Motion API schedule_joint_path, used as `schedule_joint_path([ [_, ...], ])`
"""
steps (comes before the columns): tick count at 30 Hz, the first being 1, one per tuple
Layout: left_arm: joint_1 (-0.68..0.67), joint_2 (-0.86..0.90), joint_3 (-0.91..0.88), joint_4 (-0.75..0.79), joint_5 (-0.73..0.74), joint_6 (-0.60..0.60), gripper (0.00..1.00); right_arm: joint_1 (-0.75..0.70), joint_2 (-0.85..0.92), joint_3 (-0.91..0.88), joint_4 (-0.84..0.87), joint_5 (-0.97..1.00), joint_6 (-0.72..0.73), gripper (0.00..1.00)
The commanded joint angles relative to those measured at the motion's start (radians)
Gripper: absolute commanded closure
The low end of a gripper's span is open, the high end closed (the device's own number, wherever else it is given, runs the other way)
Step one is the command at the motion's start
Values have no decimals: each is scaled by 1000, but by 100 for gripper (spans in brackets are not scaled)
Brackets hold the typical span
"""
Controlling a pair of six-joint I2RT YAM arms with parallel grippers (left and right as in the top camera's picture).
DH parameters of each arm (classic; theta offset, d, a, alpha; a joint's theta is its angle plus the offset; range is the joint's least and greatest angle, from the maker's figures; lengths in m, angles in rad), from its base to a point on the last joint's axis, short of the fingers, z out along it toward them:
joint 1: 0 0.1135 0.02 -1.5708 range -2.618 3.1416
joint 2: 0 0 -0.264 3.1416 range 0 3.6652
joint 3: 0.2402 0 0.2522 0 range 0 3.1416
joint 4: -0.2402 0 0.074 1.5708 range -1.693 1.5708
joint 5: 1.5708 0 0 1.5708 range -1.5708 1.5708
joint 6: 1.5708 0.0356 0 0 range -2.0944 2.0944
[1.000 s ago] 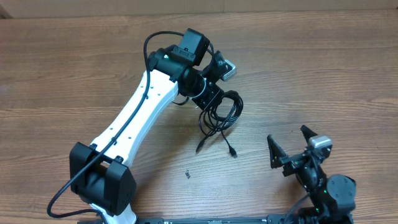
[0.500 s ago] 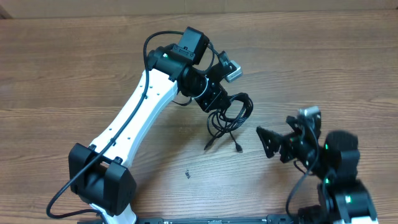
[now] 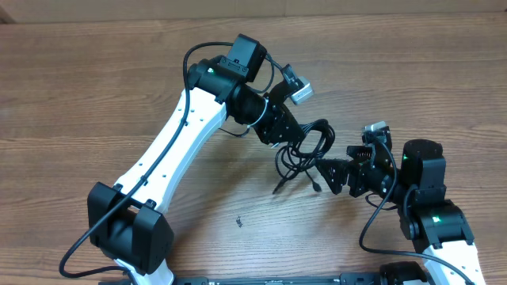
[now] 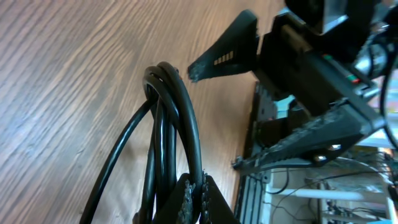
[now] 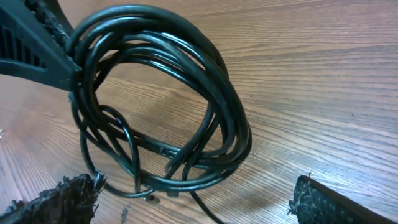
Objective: Untangle cables
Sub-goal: 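Reach the right gripper toward the hanging cable loops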
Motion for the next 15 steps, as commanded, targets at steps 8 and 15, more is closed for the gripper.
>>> schedule_joint_path([
  [8,-6,-27,32,-27,224,23,96,-5,9,35,12,25,3,0],
  [15,-6,-27,32,-91,226,24,96,-5,93,35,99,87,14,0],
])
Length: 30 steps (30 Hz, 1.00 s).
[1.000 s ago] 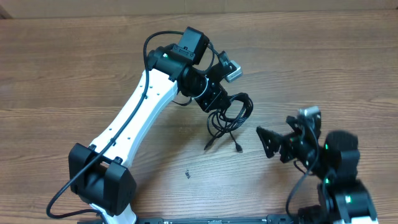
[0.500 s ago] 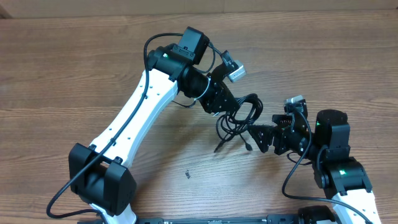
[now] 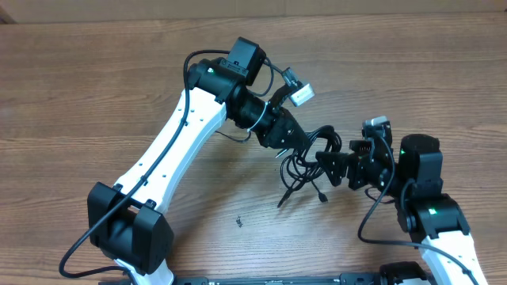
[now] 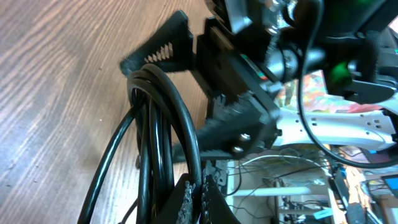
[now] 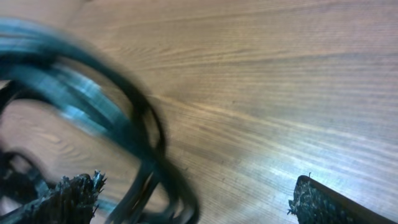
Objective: Untangle cables
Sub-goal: 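Reach the right gripper toward the hanging cable loops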
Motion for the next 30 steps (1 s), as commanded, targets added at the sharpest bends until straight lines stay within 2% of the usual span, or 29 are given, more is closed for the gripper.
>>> schedule_joint_path([
  [1,-7,-27,31,-24,62,24,96,-5,47,33,53,24,39,0],
  [4,-16,-27,31,-23,77,24,96,-4,101,33,108,10,98,1],
  [6,-27,-27,31,-17,76,45,96,-4,124,33,119,-27,100,9],
  [7,-32,-27,31,-10,75,46,96,-4,128,33,120,-40,100,21],
  [10,-47,-27,31,28,71,45,96,-4,128,33,125,-73,100,70],
  [12,-51,-27,31,63,68,45,96,-4,128,33,121,-84,101,96],
  [16,-47,-27,31,102,32,44,96,-5,128,33,97,-83,100,96],
  [20,-22,-27,31,111,-68,27,96,-5,128,33,72,-83,100,96],
  [26,36,-27,31,124,-357,-108,96,-5,101,33,36,-95,100,96],
  [30,40,-26,31,132,-461,-143,96,-5,49,33,33,-150,100,96],
])
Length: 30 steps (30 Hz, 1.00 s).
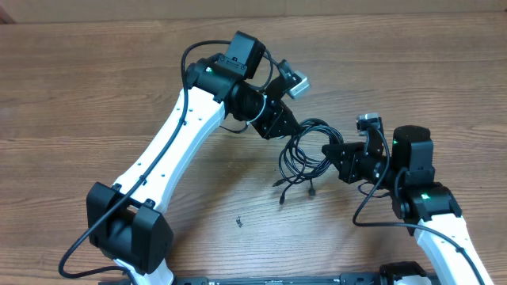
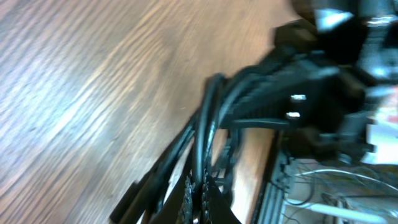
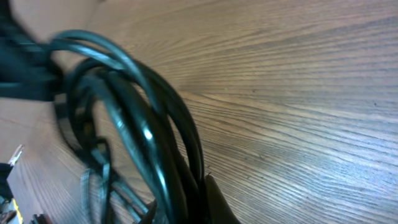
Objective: Untangle cables
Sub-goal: 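Reach the right gripper toward the hanging cable loops, then grasp a cable loop with the right gripper beside the left gripper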
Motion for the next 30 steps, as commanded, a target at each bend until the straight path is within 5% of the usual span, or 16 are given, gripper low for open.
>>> schedule_joint_path([
  [1,24,-26,30,15,-169,-55,96,-5,-69,24,-3,-78,-2,96],
  [14,22,-24,18,27,-199,-58,96,-5,-156,24,107,-345,-1,96],
  [24,22,-24,15,22,-172,-57,96,-5,-153,24,108,-331,-1,96],
  [26,22,-24,15,13,-168,-56,74,-5,-153,24,108,-328,-1,96],
  [28,22,-24,15,-3,-138,-40,0,-5,-153,24,106,-321,-1,96],
  [30,23,-25,16,-38,-98,10,0,-5,-153,24,101,-303,-1,96],
])
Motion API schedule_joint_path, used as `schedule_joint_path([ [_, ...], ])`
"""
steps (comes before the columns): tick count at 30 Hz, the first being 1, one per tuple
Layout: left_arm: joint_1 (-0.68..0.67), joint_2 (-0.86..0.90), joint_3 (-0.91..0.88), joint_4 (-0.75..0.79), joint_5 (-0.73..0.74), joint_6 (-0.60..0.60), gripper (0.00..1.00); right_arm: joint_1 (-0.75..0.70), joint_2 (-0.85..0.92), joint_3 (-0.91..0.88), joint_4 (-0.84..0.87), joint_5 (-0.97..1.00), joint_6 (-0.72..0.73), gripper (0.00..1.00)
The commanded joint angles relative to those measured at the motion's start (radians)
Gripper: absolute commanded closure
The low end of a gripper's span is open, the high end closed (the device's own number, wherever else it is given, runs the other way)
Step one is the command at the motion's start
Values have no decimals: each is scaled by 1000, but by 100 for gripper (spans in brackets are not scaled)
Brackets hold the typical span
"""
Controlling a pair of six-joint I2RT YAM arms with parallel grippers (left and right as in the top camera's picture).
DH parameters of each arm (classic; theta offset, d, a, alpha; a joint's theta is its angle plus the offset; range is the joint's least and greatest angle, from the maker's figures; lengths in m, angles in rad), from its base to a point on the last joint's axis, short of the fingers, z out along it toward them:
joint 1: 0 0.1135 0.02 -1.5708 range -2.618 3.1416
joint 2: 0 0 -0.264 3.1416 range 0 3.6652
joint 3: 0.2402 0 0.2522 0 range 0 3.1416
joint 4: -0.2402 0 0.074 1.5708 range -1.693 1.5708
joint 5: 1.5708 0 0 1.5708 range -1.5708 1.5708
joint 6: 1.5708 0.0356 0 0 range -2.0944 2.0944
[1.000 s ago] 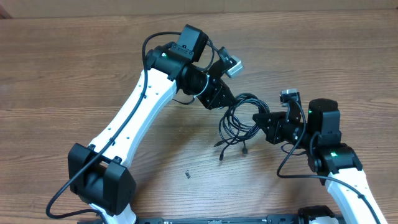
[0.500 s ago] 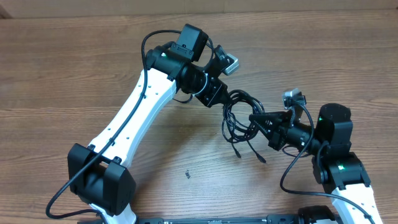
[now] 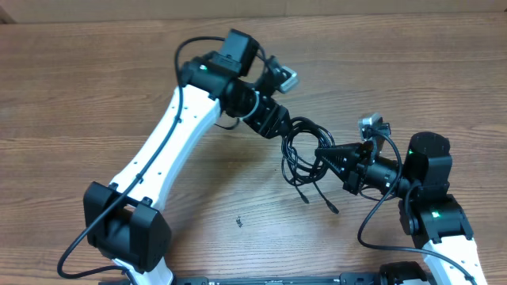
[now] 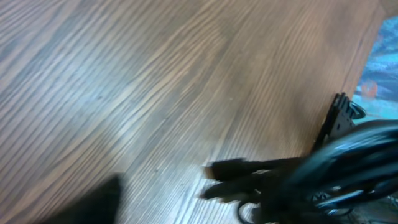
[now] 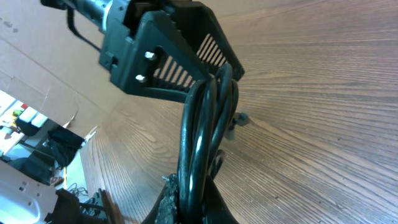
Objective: Untangle cables
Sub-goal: 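Grasp a cable loop with the right gripper beside the left gripper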
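Note:
A tangled bundle of black cables (image 3: pixel 303 154) hangs between the two arms over the wooden table (image 3: pixel 95 95). My right gripper (image 3: pixel 326 157) is shut on the bundle's right side, and several strands (image 5: pixel 202 143) run up from its jaws (image 5: pixel 198 205). My left gripper (image 3: pixel 279 125) is at the bundle's upper left with its jaws apart. Its slotted fingers (image 5: pixel 180 68) sit against the top of the loop. The left wrist view is blurred, with the cable (image 4: pixel 336 174) off to the right. Two plug ends (image 3: pixel 333 207) trail below the bundle.
A small dark speck (image 3: pixel 238 222) lies on the table in front of the bundle. The table's far edge (image 3: pixel 356 16) runs along the top of the overhead view. The right arm's own cable (image 3: pixel 372 222) loops beside its wrist.
The left gripper was shut on the bundle and now stands open beside it. The right gripper keeps its hold and now sits a little lower. The plug ends now trail further right.
First the left gripper held the bundle while the right gripper stood open facing it. Half a second later the open right gripper was at the loops. Then both were shut on the bundle. Now only the right one holds it.

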Motion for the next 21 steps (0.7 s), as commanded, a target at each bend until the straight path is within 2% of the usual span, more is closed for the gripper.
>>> schedule_joint_path([
  [1,0,-24,16,-48,61,57,1,2,-16,24,11,-26,-3,96],
  [6,23,-25,17,-109,107,39,0,2,-16,24,0,24,1,96],
  [9,16,-28,17,-151,180,111,0,2,-16,24,-3,93,55,96],
  [15,9,-35,17,-170,207,159,0,2,-16,24,-6,154,72,96],
  [17,9,-36,17,-179,242,200,0,2,-16,24,-11,188,88,96],
  [21,9,-35,17,-259,354,387,0,2,-16,24,-14,222,106,96],
])
